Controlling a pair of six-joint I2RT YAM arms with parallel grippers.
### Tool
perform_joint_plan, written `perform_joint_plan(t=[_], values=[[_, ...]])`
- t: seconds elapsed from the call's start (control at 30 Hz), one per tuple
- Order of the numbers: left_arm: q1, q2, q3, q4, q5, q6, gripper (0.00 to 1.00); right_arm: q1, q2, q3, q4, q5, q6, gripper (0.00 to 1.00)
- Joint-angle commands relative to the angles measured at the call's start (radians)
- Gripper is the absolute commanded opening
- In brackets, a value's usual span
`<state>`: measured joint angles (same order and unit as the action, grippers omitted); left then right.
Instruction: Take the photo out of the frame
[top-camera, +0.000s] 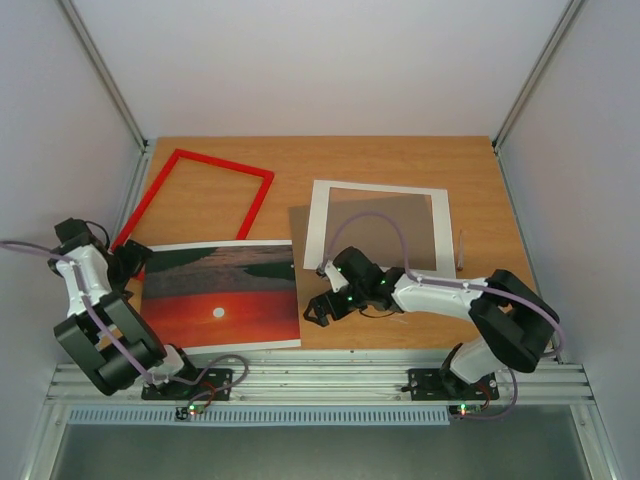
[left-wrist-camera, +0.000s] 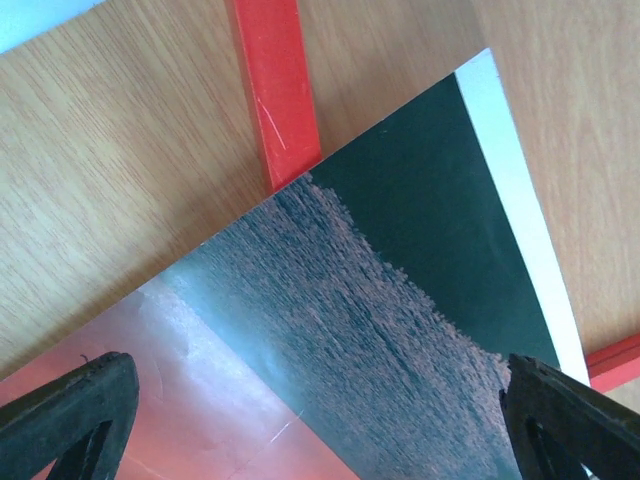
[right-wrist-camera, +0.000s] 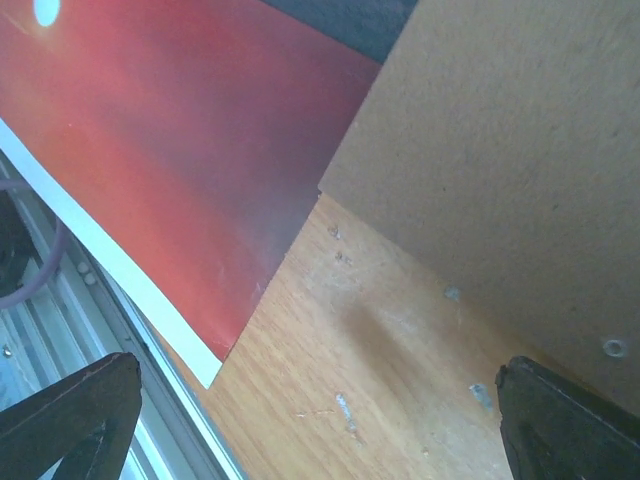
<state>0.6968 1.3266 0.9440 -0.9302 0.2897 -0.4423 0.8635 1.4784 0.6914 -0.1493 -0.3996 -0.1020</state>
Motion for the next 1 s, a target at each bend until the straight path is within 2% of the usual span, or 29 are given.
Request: perform_joint_plan(t=[0.0,0.1,0.27,0.5,0.63,0.77,0.97], values=[[0.006,0.034,0.015,0.005,-0.015,0.023,0.99,-0.006,0.058,0.019,0.067,-0.098,0.157,0.97],[0.005,0.03,-0.001,0.013,-0.004,0.021,0.99,0.001,0.115,0.028,0.098,-0.137,0.243,0.96],[-0.008,0.021,-0.004,0.015,-0.004,0.023,0.99,0.033,0.169,0.037,0.128,-0.106,0.345,0.96],[-0.093,0.064,-0.005,0.025,0.001,0.015,0.99,0.065,0.263,0.105,0.146,-0.049,0.403,0.97],[-0.121,0.06,-0.005,0.029,-0.004,0.011,0.99,0.063,0.306,0.128,0.146,0.035,0.419,0.97],[-0.143,0.059,-0.007,0.033,0.006,0.01,0.99,0.028,0.325,0.128,0.14,0.119,0.43,0.98],[-0.173,0.056,-0.007,0.036,0.023,0.01,0.99,-0.093,0.33,0.109,0.135,0.192,0.432,0.98]])
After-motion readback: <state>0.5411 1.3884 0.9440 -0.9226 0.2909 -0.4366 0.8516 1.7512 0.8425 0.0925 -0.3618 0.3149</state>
